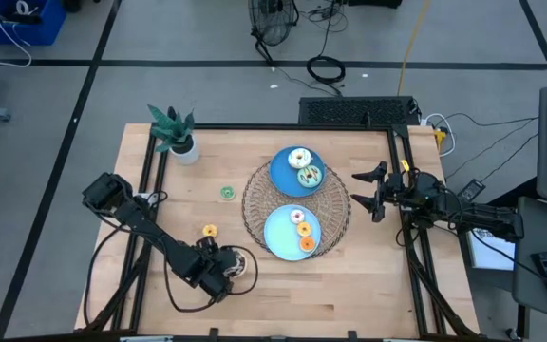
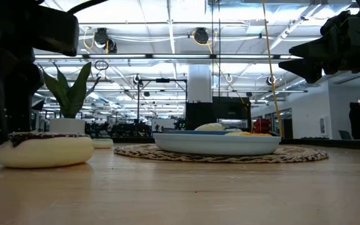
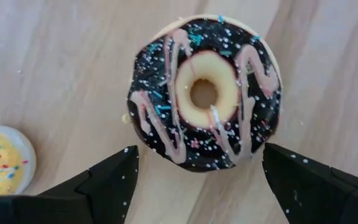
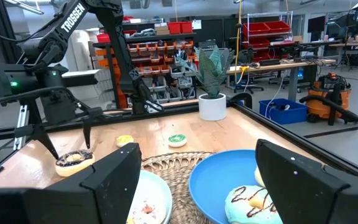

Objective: Pick & Place donuts
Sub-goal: Put the black donut on the blue plate

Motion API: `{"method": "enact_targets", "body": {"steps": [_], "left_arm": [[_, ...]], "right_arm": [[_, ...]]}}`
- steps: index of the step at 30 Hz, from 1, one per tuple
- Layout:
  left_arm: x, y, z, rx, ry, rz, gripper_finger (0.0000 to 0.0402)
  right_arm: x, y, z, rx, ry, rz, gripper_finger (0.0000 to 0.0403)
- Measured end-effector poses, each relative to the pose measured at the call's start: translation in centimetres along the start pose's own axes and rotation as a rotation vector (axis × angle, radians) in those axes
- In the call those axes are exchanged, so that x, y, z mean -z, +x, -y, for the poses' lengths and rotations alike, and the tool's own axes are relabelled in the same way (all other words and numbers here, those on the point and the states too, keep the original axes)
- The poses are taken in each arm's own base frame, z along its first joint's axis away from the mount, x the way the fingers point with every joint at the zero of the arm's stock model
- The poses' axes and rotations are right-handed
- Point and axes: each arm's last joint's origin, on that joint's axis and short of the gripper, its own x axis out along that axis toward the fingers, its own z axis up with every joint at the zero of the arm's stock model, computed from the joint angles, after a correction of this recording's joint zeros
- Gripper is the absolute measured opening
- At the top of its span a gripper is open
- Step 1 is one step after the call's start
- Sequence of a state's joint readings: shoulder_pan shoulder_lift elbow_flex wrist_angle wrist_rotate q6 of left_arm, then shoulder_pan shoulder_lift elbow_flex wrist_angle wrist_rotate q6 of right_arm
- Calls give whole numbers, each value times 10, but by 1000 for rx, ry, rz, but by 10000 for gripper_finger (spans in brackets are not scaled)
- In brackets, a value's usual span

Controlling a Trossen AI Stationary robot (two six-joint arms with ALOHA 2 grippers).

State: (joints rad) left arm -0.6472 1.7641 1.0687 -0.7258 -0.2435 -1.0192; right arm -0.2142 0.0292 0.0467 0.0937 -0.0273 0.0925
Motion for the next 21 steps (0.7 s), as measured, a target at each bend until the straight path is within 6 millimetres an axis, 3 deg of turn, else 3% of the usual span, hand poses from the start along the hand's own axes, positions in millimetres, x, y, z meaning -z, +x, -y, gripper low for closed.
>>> {"method": "enact_targets", "body": {"steps": [7, 21], "left_arm": [[-3, 0, 6, 56, 63, 34, 357], [-8, 2, 8, 55, -13, 101, 353]], "right_arm": [[0, 0, 0, 0, 0, 0, 304], [0, 0, 0, 0, 0, 0, 304]]}}
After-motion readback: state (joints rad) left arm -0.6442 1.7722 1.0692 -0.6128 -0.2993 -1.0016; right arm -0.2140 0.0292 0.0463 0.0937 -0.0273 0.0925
